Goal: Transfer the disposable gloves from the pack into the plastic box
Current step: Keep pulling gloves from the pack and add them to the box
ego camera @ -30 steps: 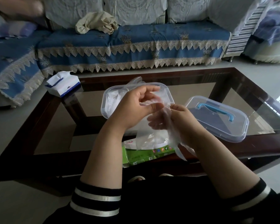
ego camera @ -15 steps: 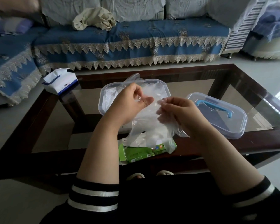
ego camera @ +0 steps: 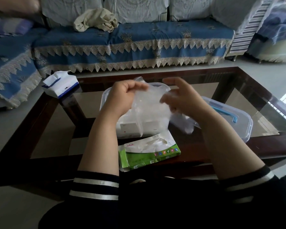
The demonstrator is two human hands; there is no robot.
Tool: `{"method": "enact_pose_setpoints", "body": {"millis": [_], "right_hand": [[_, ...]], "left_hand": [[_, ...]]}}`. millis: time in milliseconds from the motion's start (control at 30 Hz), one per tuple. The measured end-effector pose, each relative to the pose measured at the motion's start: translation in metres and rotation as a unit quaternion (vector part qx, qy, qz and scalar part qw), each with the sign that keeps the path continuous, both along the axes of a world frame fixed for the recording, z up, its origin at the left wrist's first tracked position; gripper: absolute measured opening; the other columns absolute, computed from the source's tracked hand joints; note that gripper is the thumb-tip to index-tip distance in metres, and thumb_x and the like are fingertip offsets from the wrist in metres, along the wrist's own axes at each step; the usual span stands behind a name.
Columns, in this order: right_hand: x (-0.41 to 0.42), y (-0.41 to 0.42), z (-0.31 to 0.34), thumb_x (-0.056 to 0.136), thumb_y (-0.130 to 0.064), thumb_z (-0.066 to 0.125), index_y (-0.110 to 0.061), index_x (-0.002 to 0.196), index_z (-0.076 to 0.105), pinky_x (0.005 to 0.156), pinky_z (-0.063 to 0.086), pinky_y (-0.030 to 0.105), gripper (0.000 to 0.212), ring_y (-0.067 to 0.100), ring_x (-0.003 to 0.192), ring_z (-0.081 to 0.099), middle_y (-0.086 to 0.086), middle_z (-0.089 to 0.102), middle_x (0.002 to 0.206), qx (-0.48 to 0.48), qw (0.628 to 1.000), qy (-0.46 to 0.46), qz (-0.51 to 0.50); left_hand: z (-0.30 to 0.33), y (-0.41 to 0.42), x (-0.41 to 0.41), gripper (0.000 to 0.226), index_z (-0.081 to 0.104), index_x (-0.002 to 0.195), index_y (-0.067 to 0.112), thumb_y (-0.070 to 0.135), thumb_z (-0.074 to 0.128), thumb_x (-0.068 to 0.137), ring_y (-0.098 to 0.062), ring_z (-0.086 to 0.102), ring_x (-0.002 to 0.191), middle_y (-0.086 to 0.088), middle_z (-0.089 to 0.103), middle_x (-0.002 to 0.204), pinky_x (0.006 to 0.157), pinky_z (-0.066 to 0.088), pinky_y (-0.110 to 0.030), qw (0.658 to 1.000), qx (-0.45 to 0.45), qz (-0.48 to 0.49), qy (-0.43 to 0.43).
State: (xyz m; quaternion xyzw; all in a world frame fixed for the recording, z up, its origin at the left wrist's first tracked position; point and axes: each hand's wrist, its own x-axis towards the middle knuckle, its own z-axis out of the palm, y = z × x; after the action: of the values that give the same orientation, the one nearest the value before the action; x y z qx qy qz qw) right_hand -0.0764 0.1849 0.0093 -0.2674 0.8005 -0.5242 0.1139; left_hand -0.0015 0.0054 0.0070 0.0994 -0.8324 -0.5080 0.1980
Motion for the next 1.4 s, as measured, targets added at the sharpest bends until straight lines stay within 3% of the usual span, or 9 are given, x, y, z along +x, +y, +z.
{"method": "enact_pose_setpoints", "body": {"millis": [200,434,767,900,967,1100,1167,1267,1401], "right_hand": [[-0.049,-0.004,-0.006,0.085,-0.005,0.061,-0.01,0.119,0.054,0.061,0.051,0.027,0.035,0.008,0.055,0.055,0.002,0.067,0.088,-0.046,0.978,0.041,-0.199],[-0.018,-0.006,-0.021,0.092,-0.012,0.058,-0.017,0.118,0.056,0.068,0.054,0.023,0.026,0.009,0.071,0.064,-0.004,0.069,0.088,-0.022,0.987,0.076,-0.142],[0.029,0.003,-0.039,0.087,-0.028,0.067,-0.034,0.085,0.063,0.063,0.053,0.021,0.007,-0.001,0.064,0.061,-0.015,0.065,0.069,0.144,0.985,0.083,0.056],[0.039,-0.004,-0.057,0.081,-0.032,0.074,-0.025,0.094,0.069,0.069,0.045,0.015,0.016,-0.003,0.073,0.056,-0.015,0.062,0.08,0.216,0.963,0.08,0.14],[0.04,-0.012,-0.065,0.079,-0.033,0.076,-0.023,0.101,0.068,0.082,0.046,0.021,0.025,0.003,0.088,0.054,-0.009,0.061,0.097,0.244,0.949,0.094,0.177],[0.041,-0.024,-0.079,0.076,-0.037,0.076,-0.029,0.106,0.066,0.096,0.042,0.034,0.033,0.016,0.113,0.042,0.0,0.051,0.115,0.313,0.919,0.132,0.202],[0.041,-0.027,-0.083,0.076,-0.036,0.076,-0.027,0.108,0.065,0.096,0.041,0.034,0.035,0.019,0.114,0.042,0.002,0.051,0.117,0.335,0.91,0.141,0.198],[0.041,-0.027,-0.081,0.078,-0.034,0.075,-0.024,0.107,0.067,0.09,0.041,0.03,0.032,0.018,0.112,0.045,0.001,0.052,0.115,0.336,0.911,0.145,0.189],[0.041,-0.025,-0.081,0.082,-0.031,0.072,-0.025,0.098,0.072,0.082,0.04,0.027,0.017,0.019,0.104,0.053,0.001,0.055,0.111,0.335,0.916,0.147,0.166]], "left_hand": [[-0.018,-0.035,-0.011,0.034,0.061,0.128,0.02,0.011,0.041,0.103,-0.015,0.053,0.124,0.004,0.056,0.139,0.089,0.04,-0.021,0.974,-0.138,0.177,-0.028],[-0.036,-0.043,-0.023,0.058,0.05,0.14,0.014,0.035,0.068,0.09,-0.024,0.047,0.131,-0.005,0.047,0.147,0.103,0.041,-0.038,0.941,-0.249,0.131,-0.186],[-0.034,-0.026,-0.019,0.067,0.047,0.142,0.011,0.054,0.055,0.092,-0.033,0.023,0.141,-0.012,0.03,0.154,0.111,0.028,-0.041,0.883,-0.349,0.113,-0.294],[-0.031,-0.018,-0.005,0.046,0.06,0.13,0.019,0.048,0.04,0.101,-0.033,0.007,0.147,-0.012,0.015,0.161,0.117,0.015,-0.044,0.888,-0.35,0.167,-0.249],[-0.028,-0.013,0.008,0.032,0.066,0.121,0.021,0.035,0.046,0.101,-0.033,0.021,0.142,-0.012,0.031,0.155,0.113,0.025,-0.044,0.904,-0.344,0.205,-0.147],[-0.013,0.006,0.034,0.019,0.069,0.099,0.016,0.026,0.054,0.099,-0.018,0.061,0.087,0.001,0.067,0.097,0.074,0.051,-0.031,0.966,-0.223,0.132,0.004],[-0.01,0.015,0.045,0.015,0.071,0.091,0.02,0.027,0.059,0.096,-0.014,0.065,0.075,0.004,0.07,0.084,0.072,0.055,-0.032,0.982,-0.141,-0.005,-0.129],[-0.024,0.02,0.048,0.017,0.075,0.1,0.021,0.031,0.07,0.087,-0.017,0.066,0.091,0.004,0.072,0.096,0.082,0.054,-0.035,0.902,-0.243,-0.114,-0.337],[-0.048,0.023,0.035,0.056,0.057,0.127,0.015,0.034,0.079,0.079,-0.024,0.058,0.108,-0.004,0.061,0.125,0.09,0.049,-0.035,0.846,-0.319,-0.122,-0.409]]}}
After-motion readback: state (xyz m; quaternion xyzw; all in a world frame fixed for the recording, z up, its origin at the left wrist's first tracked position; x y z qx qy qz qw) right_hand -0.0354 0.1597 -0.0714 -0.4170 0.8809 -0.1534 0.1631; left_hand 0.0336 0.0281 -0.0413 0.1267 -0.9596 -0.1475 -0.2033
